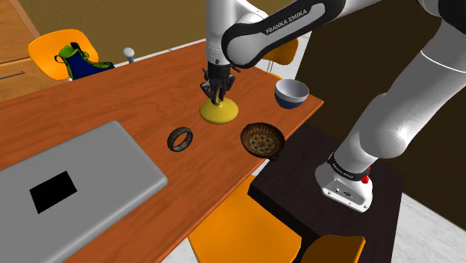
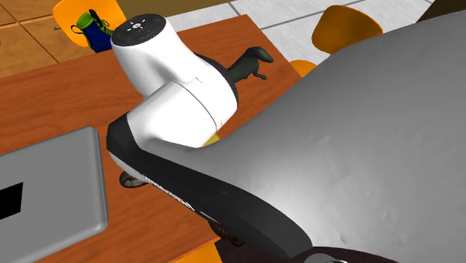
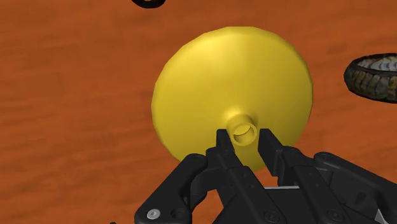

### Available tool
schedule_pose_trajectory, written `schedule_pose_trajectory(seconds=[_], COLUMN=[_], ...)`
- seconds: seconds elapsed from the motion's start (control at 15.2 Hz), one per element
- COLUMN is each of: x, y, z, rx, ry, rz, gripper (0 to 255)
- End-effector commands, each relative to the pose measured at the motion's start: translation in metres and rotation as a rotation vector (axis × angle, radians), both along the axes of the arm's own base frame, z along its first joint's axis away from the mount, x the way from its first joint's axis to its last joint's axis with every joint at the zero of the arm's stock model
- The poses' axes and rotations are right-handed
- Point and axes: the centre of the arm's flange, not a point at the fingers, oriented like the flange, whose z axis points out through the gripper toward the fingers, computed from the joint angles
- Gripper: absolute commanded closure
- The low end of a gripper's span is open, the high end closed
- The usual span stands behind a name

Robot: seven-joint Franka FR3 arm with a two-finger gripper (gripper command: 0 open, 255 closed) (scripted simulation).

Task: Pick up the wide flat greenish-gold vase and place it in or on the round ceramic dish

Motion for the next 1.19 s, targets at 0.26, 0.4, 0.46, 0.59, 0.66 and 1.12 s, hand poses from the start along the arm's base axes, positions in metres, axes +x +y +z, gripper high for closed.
schedule_pose_trajectory(seconds=[0.26,0.4,0.46,0.59,0.66,1.12], x=[-0.001,-0.001,-0.001,-0.001,-0.001,-0.089], y=[0.001,0.001,0.001,0.001,0.001,-0.013], z=[0.033,0.043,0.049,0.059,0.064,0.085], rx=[0.000,0.000,0.000,0.000,0.000,0.000], ry=[0.000,0.000,0.000,0.000,0.000,0.000], rz=[0.000,0.000,0.000,0.000,0.000,0.000], gripper=[255,255,255,255,255,255])
